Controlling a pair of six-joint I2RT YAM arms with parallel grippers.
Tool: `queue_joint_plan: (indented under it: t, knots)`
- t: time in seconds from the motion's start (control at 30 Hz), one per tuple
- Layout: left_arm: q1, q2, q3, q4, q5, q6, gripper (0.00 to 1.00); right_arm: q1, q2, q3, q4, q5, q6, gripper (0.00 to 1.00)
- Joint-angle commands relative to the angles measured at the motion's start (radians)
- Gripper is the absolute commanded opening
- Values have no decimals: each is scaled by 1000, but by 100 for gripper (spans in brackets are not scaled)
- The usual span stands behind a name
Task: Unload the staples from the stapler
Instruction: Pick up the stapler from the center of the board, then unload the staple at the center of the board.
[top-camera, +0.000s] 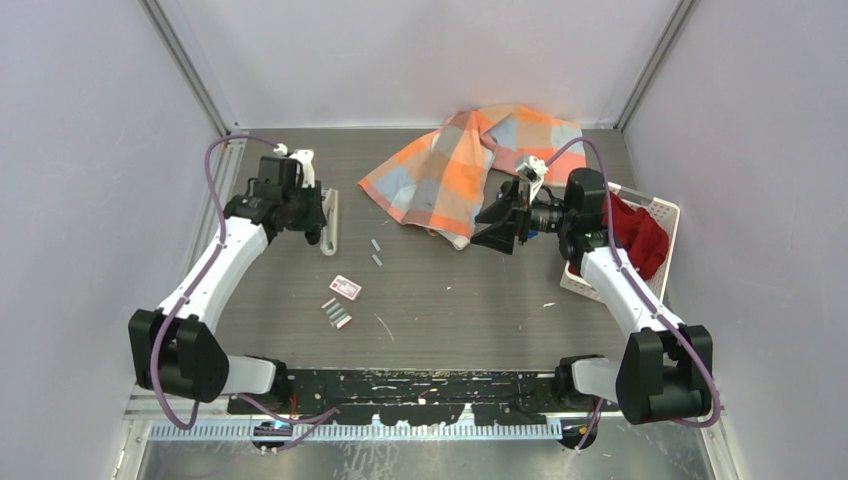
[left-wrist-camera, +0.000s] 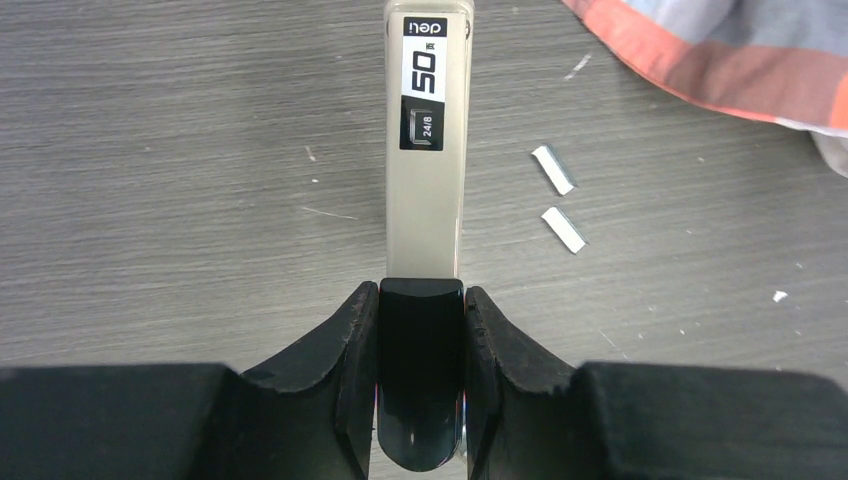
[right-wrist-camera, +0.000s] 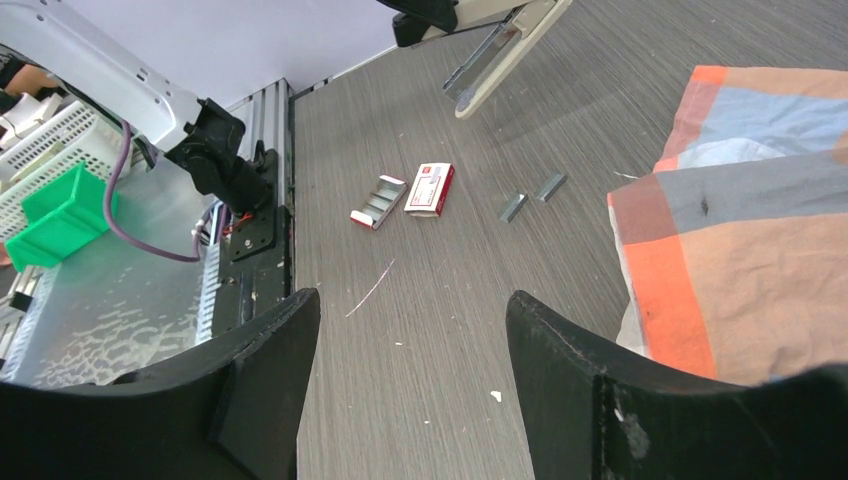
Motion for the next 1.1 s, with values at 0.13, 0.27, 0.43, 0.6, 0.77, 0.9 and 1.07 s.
queue_joint_plan:
  t: [0.13, 0.27, 0.43, 0.6, 0.77, 0.9, 1.07]
  knots:
    - [-33, -128, 31, 96, 214, -59, 0, 7, -34, -30, 114, -7, 28, 74]
    - [-92, -150, 22, 155, 292, -102, 0, 26, -28, -102, 283, 31, 100, 87]
    - [-196, -163, -7, 279, 353, -121, 0, 76, 18, -210, 546, 73, 186, 97]
    - [-270, -151, -42, 424, 457, -137, 0, 119, 93, -276, 724, 101, 231, 100]
    - [-293, -152, -76, 592, 597, -164, 0, 122, 154, -309, 981, 143, 396, 100]
    - [-295, -153, -101, 729, 683, -209, 0, 136, 170, -320, 1049, 157, 445, 100]
    - [-303, -139, -122, 869, 754, -277, 0, 183, 180, -322, 1142, 192, 533, 100]
